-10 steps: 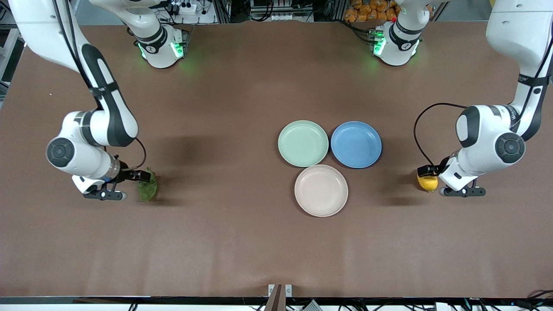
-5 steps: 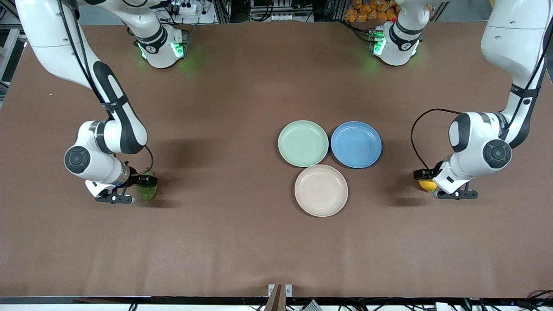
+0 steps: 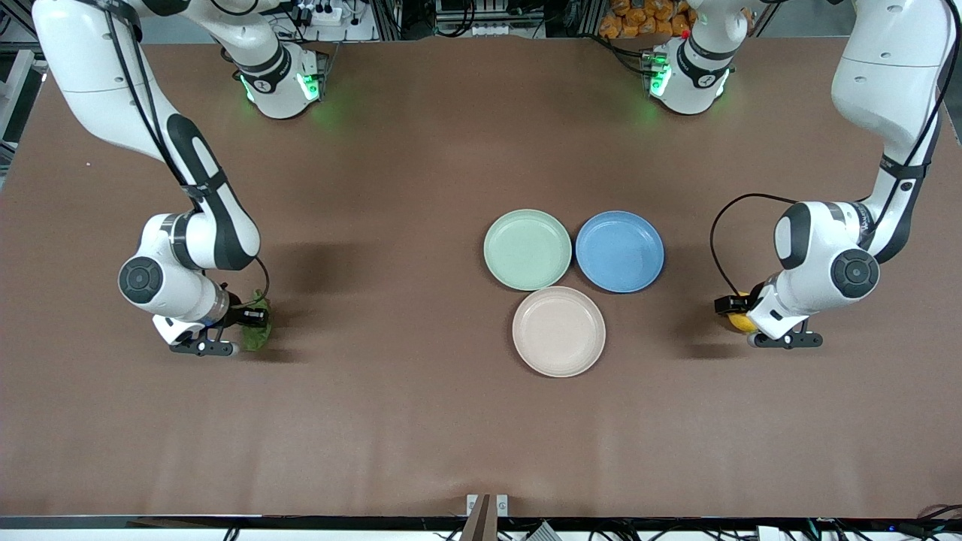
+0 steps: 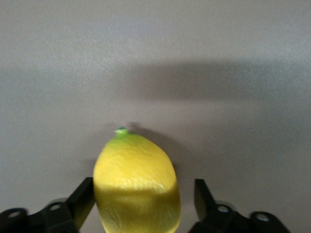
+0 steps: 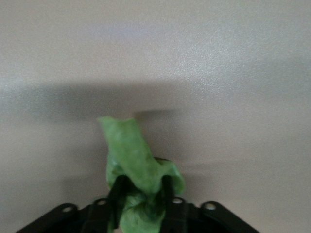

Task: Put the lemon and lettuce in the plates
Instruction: 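Close the left gripper on the lemon while the right gripper grasps the lettuce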

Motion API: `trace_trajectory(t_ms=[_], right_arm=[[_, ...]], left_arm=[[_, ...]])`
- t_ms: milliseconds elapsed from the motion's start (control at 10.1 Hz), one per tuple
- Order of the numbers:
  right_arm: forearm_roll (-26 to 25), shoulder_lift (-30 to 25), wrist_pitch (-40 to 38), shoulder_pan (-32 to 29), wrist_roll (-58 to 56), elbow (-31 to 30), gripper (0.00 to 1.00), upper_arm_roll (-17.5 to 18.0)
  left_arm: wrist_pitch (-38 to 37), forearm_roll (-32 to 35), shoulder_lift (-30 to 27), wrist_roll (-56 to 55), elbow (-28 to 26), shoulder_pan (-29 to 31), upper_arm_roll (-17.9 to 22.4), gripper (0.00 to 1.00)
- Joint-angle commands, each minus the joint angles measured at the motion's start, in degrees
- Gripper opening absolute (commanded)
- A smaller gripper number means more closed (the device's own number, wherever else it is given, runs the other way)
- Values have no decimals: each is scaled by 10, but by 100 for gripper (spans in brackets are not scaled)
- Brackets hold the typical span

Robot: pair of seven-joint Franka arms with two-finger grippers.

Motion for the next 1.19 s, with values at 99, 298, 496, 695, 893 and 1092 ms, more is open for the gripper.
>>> trace_trajectory(t_ms=[99,298,496,695,893,1092], right_arm=[[2,7,-7,-4,-5,22,0,2],[2,-2,-32,-4,-4,40,0,2],[3,-13,-118,-3,3,86,0,2],[7,-28,-165,-3,3,111,0,3],[9,-44,-197,-3,4,122,0,3],[35,-61,-244,-1,8,146,0,5]], left_arm=[[5,18,10,6,17,9,-2,0],[3,18,9,-4,33,3,-5,0],[-1,15,5,-25,51,-11,-7,0],[-1,8,4,-35,68,-23,-10,0],[-19,8,4,-94,89,-54,-10,0],[-54,8,3,-151,111,-90,-10,0]])
